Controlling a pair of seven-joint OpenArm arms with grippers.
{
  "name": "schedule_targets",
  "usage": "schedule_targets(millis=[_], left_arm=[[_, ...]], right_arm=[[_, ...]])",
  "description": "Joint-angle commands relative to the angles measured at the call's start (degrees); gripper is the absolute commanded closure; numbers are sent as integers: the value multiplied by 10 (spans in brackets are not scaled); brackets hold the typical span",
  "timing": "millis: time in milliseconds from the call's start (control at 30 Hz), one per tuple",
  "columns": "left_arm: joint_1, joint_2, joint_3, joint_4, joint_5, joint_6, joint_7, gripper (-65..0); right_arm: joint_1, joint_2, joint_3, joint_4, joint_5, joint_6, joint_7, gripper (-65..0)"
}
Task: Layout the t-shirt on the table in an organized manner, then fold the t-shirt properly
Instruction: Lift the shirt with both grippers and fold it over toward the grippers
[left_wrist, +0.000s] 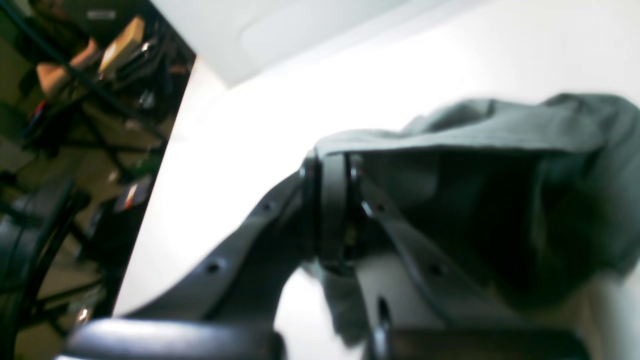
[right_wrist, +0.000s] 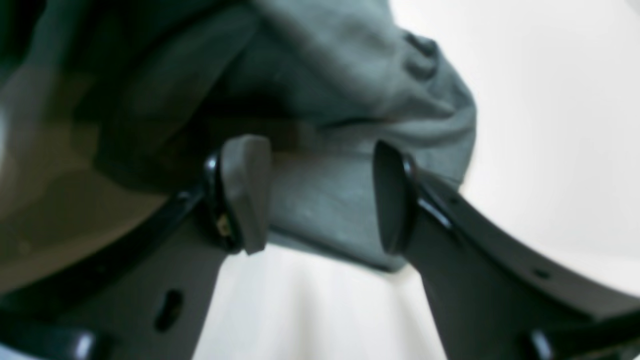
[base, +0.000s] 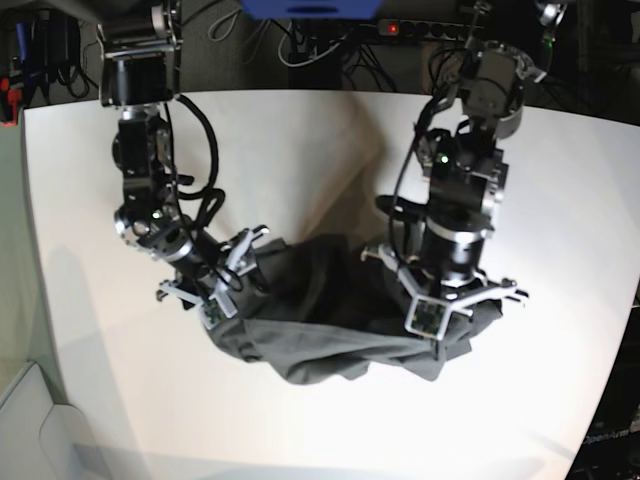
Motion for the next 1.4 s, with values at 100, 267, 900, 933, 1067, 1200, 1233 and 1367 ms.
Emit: schedule_targets(millis=[100, 267, 900, 933, 1067, 1200, 1233, 1367], left_arm=[[35, -38, -1, 11, 5, 2, 13, -2], [93, -77, -1, 22, 5, 2, 16, -2], [142, -86, -2, 26, 13, 2, 17, -2], [142, -85, -2, 26, 24, 2, 17, -2], [143, -83, 0, 26, 51, 2, 17, -2], [143, -78, -1, 26, 54, 2, 17, -2], [143, -78, -1, 26, 54, 2, 17, -2], [143, -78, -1, 25, 54, 2, 17, -2]], right_arm=[[18, -5, -1, 12, 12, 0, 8, -341], [17, -5, -1, 12, 12, 0, 1, -390], [25, -30, -39, -7, 11, 1, 12, -407], [33, -30, -39, -24, 11, 0, 27, -407], [62, -25, -35, -97, 11, 0, 64, -407], [96, -10, -35, -158, 10, 0, 93, -407], [104, -8, -35, -170, 10, 0, 101, -407], [126, 4, -35, -204, 10, 0, 113, -407]])
